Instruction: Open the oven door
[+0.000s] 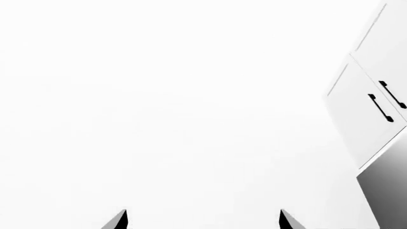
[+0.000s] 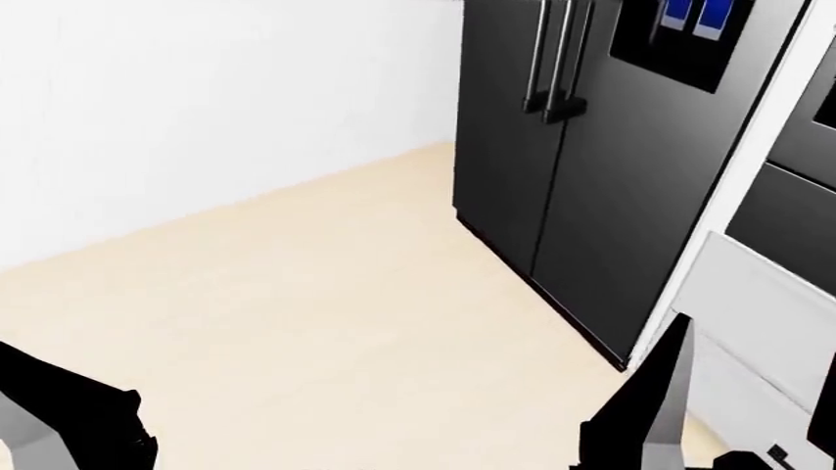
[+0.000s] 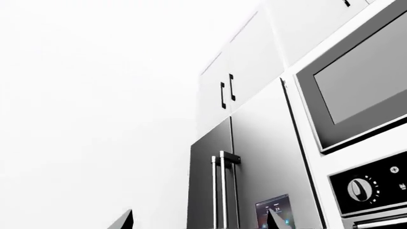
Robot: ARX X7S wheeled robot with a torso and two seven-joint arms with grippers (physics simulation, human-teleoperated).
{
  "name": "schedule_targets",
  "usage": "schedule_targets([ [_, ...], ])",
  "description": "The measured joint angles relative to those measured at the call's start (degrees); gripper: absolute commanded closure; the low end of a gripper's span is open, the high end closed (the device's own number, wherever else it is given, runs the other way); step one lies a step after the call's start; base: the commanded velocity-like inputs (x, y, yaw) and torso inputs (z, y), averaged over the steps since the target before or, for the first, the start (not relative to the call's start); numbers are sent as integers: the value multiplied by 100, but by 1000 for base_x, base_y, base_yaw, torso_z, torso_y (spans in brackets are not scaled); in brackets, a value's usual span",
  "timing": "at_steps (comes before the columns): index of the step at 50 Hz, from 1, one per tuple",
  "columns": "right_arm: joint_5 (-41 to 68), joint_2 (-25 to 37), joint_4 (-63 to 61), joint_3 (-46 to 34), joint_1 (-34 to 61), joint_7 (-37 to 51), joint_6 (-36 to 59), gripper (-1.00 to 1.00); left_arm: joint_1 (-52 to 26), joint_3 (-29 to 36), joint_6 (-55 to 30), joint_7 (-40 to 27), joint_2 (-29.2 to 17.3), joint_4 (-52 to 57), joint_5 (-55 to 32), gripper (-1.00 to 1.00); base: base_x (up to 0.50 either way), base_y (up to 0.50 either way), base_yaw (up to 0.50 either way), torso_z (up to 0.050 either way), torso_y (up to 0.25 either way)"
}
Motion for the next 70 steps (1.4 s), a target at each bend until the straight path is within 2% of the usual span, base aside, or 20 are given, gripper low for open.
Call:
schedule_targets([
  [5, 4, 9, 0, -3, 15, 9, 12, -100, 0, 5, -8, -13, -12, 2, -1, -100, 0, 0, 410, 0, 0],
  [24, 18, 55, -22, -39, 21, 24, 29, -100, 9, 26, -29, -60, -52, 12, 3, -100, -2, -3, 0, 0, 0],
  [43, -19, 94, -50, -96, -28, 28, 50, -100, 5, 57, -42, -108, -86, 10, 22, -100, -189, -440, 0, 0, 0],
  [70, 63, 158, -47, -146, -5, 60, 65, -100, 9, 87, -64, -171, -139, 19, 28, -100, 334, -427, 0, 0, 0],
])
